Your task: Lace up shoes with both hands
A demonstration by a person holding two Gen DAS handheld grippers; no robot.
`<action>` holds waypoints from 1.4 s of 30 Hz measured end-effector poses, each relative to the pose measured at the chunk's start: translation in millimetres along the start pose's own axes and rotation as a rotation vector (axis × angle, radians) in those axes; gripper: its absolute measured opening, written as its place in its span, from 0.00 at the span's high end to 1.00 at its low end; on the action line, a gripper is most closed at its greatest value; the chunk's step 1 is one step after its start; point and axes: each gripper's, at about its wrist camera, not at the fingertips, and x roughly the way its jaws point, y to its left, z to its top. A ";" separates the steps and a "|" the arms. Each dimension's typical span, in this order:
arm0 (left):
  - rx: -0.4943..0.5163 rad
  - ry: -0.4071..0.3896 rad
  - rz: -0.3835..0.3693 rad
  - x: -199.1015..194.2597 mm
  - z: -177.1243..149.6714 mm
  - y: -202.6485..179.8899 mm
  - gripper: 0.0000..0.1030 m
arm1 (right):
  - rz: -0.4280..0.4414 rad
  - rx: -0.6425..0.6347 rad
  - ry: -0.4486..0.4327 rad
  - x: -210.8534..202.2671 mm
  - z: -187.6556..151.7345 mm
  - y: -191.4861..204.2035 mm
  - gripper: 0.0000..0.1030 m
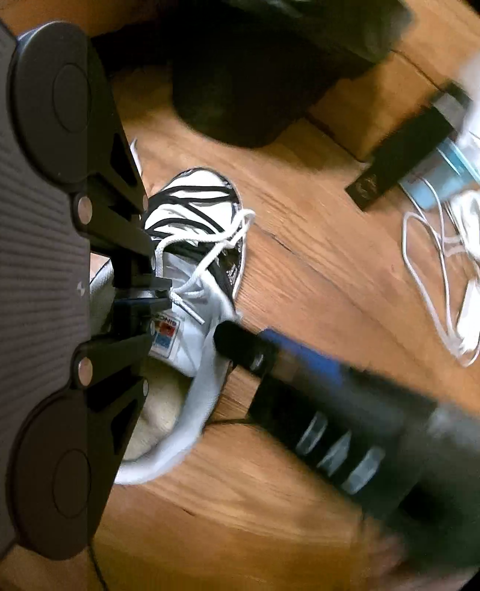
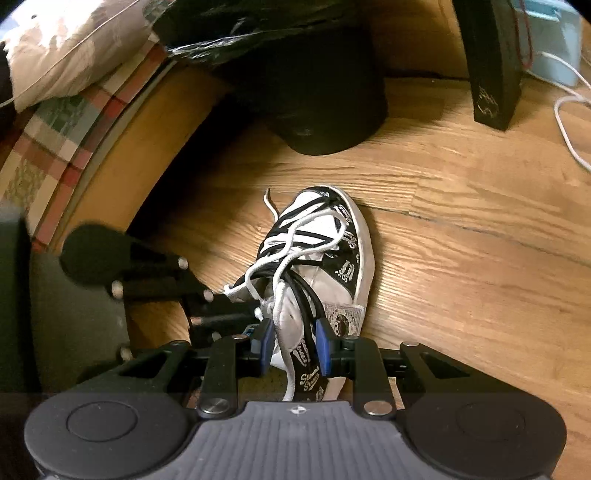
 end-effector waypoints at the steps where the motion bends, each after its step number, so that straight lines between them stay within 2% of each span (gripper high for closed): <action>1: -0.030 -0.002 -0.025 -2.5 -0.6 7.1 0.96 | -0.005 -0.020 -0.009 -0.9 0.5 2.6 0.74; 7: -0.165 -0.039 -0.229 -15.0 -2.2 46.4 0.96 | 0.025 -0.109 -0.080 -13.8 10.4 17.8 0.74; 11: -0.260 -0.069 -0.308 -22.9 -7.2 66.0 0.96 | 0.054 -0.123 -0.091 -13.7 11.1 22.1 0.74; 15: -0.287 -0.072 -0.355 -24.3 -11.6 72.1 0.96 | -0.022 -0.134 -0.077 -7.6 9.9 24.0 0.74; 21: -0.269 -0.069 -0.379 -18.5 -7.0 70.5 0.96 | -0.014 -0.104 -0.095 -12.0 13.0 14.8 0.74; 30: -0.212 -0.047 -0.335 -14.5 -9.5 61.8 0.94 | -0.009 -0.126 -0.084 -10.0 11.7 18.8 0.74; 31: -0.183 -0.051 -0.324 -16.8 -9.2 60.1 0.93 | -0.011 -0.124 -0.085 -10.1 11.8 18.5 0.74; 32: -0.161 -0.054 -0.312 -18.7 -8.8 59.2 0.88 | -0.010 -0.122 -0.087 -10.8 12.1 18.6 0.74; 33: -0.151 -0.058 -0.302 -20.6 -8.5 59.9 0.82 | -0.009 -0.120 -0.090 -11.5 12.3 18.7 0.74; 34: -0.148 -0.068 -0.294 -23.2 -8.7 61.4 0.72 | -0.007 -0.119 -0.092 -12.2 12.5 18.8 0.74; 38: -0.158 -0.118 -0.297 -29.6 -9.6 65.6 0.71 | -0.008 -0.116 -0.092 -12.4 12.8 18.1 0.74; 42: -0.145 -0.122 -0.310 -21.7 -8.6 55.0 0.71 | -0.012 -0.098 -0.086 -11.6 13.4 16.4 0.74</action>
